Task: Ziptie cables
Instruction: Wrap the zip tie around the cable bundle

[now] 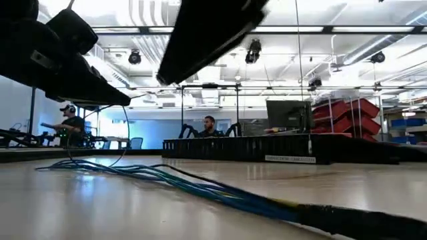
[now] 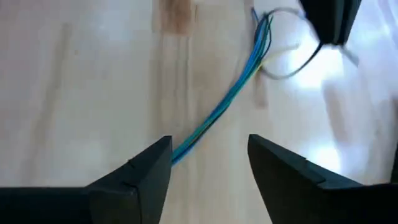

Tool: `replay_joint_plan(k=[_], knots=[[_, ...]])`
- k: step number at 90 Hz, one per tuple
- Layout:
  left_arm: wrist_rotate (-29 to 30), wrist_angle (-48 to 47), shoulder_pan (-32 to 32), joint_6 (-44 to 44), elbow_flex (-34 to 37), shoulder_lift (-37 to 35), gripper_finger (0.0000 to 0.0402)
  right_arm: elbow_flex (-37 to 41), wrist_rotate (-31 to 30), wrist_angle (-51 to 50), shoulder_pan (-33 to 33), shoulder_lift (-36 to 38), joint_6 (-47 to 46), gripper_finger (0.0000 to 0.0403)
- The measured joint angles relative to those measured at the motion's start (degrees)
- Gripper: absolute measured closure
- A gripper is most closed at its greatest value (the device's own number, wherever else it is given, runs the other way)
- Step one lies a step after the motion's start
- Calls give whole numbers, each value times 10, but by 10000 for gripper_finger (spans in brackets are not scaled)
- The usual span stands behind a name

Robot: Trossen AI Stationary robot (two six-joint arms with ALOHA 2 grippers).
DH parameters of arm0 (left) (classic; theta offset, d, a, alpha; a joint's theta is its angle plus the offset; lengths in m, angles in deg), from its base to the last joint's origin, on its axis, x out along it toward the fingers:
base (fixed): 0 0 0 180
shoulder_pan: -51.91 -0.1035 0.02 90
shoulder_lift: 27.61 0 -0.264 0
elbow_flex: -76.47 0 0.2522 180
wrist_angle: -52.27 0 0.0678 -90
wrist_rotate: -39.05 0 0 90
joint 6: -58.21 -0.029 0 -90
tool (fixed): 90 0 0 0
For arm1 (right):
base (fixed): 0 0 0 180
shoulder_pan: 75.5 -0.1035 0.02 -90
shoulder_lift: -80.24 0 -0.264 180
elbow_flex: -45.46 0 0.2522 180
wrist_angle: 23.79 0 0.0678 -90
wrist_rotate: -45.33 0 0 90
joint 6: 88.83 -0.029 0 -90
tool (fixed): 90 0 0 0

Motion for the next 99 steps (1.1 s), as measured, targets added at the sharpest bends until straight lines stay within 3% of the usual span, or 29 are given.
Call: replay_joint_plan(k=[31, 53, 99], knots=[[0, -1, 0, -3, 0, 0, 401, 0, 127, 56, 127, 20, 197, 241], [1, -3, 0, -2, 0, 0, 401, 0, 236, 66, 194, 26, 225, 243], [2, -18, 0, -3, 0, 0, 401, 1, 260, 91, 200, -10, 205, 276]])
